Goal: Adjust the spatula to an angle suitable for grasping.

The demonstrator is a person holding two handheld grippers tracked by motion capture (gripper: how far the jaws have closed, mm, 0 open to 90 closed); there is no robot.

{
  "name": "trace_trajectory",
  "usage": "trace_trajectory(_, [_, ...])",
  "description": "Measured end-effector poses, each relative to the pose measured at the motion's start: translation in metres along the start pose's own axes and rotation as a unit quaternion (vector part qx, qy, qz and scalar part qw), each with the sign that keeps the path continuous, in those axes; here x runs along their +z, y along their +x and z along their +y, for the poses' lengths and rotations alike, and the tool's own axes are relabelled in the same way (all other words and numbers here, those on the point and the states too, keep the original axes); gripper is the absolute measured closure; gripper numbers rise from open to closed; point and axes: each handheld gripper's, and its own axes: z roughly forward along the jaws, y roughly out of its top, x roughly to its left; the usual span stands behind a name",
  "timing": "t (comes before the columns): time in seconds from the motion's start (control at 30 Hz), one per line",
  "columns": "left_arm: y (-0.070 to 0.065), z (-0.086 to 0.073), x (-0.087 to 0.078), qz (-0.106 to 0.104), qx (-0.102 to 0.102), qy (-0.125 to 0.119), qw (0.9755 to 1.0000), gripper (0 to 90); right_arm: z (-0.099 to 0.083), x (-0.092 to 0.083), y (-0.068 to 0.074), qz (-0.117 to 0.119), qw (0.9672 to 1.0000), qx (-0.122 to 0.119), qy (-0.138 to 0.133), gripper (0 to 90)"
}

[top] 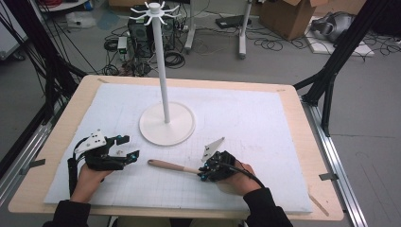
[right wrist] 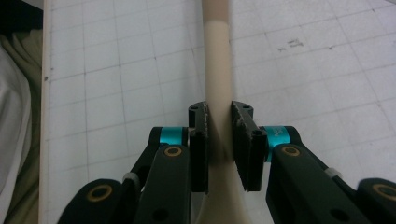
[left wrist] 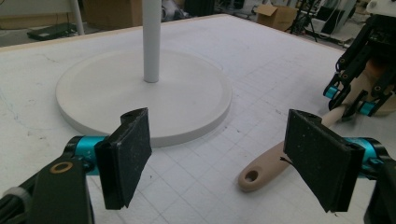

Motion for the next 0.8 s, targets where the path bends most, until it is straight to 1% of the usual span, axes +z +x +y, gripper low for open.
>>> trace_trajectory(0.03, [0.000, 0.000, 0.000, 0.000, 0.001, 0.000, 1.0000, 23.6, 0.000, 0.000, 0.000, 0.000, 1.0000, 0.000, 0.000, 72.9])
trace_trajectory(0.07, [0.000, 0.000, -0.001, 0.003, -0.002, -0.004, 1.0000, 23.5, 0.000, -0.004, -0.001, -0.010, 0.9995, 0.011, -0.028, 57.5])
trace_trajectory(0.1, [0.000, 0.000, -0.001, 0.007, -0.001, -0.006, 1.0000, 23.8, -0.001, -0.009, -0.001, -0.020, 0.9988, 0.018, -0.041, 53.8])
trace_trajectory(0.13, [0.000, 0.000, -0.001, 0.007, -0.001, -0.006, 1.0000, 24.0, -0.002, -0.014, -0.001, -0.029, 0.9976, 0.023, -0.059, 48.9])
trace_trajectory(0.17, [0.000, 0.000, -0.003, 0.012, -0.007, -0.023, 0.9996, 24.0, -0.004, -0.020, 0.000, -0.043, 0.9955, 0.030, -0.079, 44.2])
trace_trajectory(0.2, [0.000, 0.000, -0.003, 0.012, -0.007, -0.023, 0.9996, 23.5, -0.007, -0.027, 0.000, -0.057, 0.9924, 0.039, -0.102, 41.8])
trace_trajectory(0.23, [-0.001, 0.000, -0.004, 0.014, -0.010, -0.032, 0.9993, 23.5, -0.007, -0.027, 0.000, -0.057, 0.9924, 0.039, -0.102, 41.8])
trace_trajectory(0.27, [-0.001, 0.000, -0.005, 0.018, -0.012, -0.036, 0.9991, 22.4, -0.014, -0.040, 0.001, -0.075, 0.9839, 0.062, -0.150, 37.6])
trace_trajectory(0.3, [-0.002, 0.001, -0.007, 0.021, -0.015, -0.043, 0.9988, 21.6, -0.019, -0.047, 0.003, -0.092, 0.9784, 0.072, -0.171, 35.0])
trace_trajectory(0.33, [-0.002, 0.001, -0.007, 0.021, -0.015, -0.043, 0.9988, 20.3, -0.023, -0.054, 0.004, -0.109, 0.9733, 0.078, -0.186, 33.1])
trace_trajectory(0.37, [-0.002, 0.001, -0.008, 0.020, -0.017, -0.046, 0.9986, 19.7, -0.029, -0.060, 0.005, -0.125, 0.9676, 0.088, -0.201, 30.9])
trace_trajectory(0.4, [-0.002, 0.002, -0.008, 0.019, -0.018, -0.050, 0.9984, 19.7, -0.035, -0.065, 0.006, -0.142, 0.9618, 0.092, -0.215, 28.6])
trace_trajectory(0.43, [-0.002, 0.002, -0.009, 0.020, -0.017, -0.054, 0.9982, 19.7, -0.041, -0.070, 0.006, -0.156, 0.9563, 0.101, -0.225, 26.7])
trace_trajectory(0.47, [-0.003, 0.002, -0.010, 0.020, -0.018, -0.057, 0.9980, 19.0, -0.047, -0.074, 0.007, -0.170, 0.9516, 0.110, -0.231, 24.6])
trace_trajectory(0.5, [-0.003, 0.002, -0.011, 0.021, -0.018, -0.059, 0.9979, 18.6, -0.053, -0.078, 0.007, -0.185, 0.9476, 0.115, -0.234, 21.7])
trace_trajectory(0.53, [-0.004, 0.003, -0.012, 0.024, -0.020, -0.062, 0.9976, 18.6, -0.053, -0.078, 0.007, -0.185, 0.9476, 0.115, -0.234, 21.7])
trace_trajectory(0.57, [-0.005, 0.003, -0.013, 0.028, -0.020, -0.064, 0.9974, 18.7, -0.062, -0.082, 0.009, -0.217, 0.9393, 0.131, -0.232, 19.3])
trace_trajectory(0.6, [-0.006, 0.004, -0.014, 0.033, -0.018, -0.066, 0.9971, 18.8, -0.065, -0.084, 0.009, -0.227, 0.9368, 0.132, -0.231, 19.2])
trace_trajectory(0.63, [-0.007, 0.006, -0.017, 0.035, -0.020, -0.071, 0.9966, 18.9, -0.068, -0.086, 0.010, -0.241, 0.9334, 0.132, -0.231, 18.9])
trace_trajectory(0.67, [-0.007, 0.006, -0.017, 0.035, -0.020, -0.071, 0.9966, 19.0, -0.068, -0.086, 0.010, -0.241, 0.9334, 0.132, -0.231, 18.9])
trace_trajectory(0.7, [-0.007, 0.007, -0.018, 0.035, -0.018, -0.070, 0.9968, 19.0, -0.072, -0.089, 0.012, -0.254, 0.9279, 0.135, -0.237, 17.2])
trace_trajectory(0.73, [-0.007, 0.007, -0.019, 0.036, -0.019, -0.071, 0.9966, 19.1, -0.073, -0.090, 0.013, -0.257, 0.9254, 0.138, -0.242, 16.9])
trace_trajectory(0.77, [-0.008, 0.006, -0.020, 0.035, -0.020, -0.070, 0.9967, 19.1, -0.073, -0.090, 0.013, -0.257, 0.9254, 0.138, -0.242, 16.9])
trace_trajectory(0.8, [-0.007, 0.006, -0.020, 0.036, -0.019, -0.067, 0.9969, 19.0, -0.075, -0.090, 0.013, -0.257, 0.9244, 0.141, -0.244, 16.8])
